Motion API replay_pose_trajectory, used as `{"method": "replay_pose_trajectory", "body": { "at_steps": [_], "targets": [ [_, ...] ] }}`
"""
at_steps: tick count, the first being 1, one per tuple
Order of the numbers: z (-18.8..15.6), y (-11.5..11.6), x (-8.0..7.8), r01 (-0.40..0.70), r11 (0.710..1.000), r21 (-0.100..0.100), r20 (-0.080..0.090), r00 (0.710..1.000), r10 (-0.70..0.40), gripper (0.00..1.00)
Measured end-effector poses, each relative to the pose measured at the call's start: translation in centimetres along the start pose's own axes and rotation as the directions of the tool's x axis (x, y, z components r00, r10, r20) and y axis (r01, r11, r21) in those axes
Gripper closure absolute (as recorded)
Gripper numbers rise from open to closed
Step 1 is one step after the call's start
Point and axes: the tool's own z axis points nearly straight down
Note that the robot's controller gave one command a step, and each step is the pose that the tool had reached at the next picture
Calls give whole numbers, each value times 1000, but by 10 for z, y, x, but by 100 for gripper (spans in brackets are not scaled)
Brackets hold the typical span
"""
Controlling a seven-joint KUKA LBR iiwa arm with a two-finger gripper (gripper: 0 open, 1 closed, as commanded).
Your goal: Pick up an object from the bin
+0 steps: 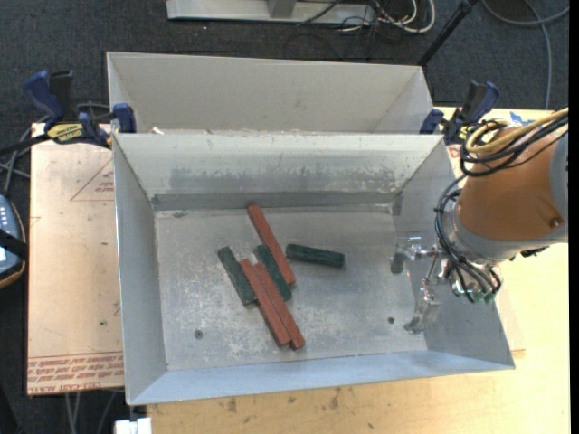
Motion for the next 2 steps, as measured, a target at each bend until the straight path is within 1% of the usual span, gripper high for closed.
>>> {"method": "replay_pose_trajectory", "body": {
  "at_steps": [1,2],
  "targets": [
    [-4,0,-2,3,1000,1,7,1000,-3,0],
    [62,48,-54,-11,1000,1,16,1000,11,0]
  ]
}}
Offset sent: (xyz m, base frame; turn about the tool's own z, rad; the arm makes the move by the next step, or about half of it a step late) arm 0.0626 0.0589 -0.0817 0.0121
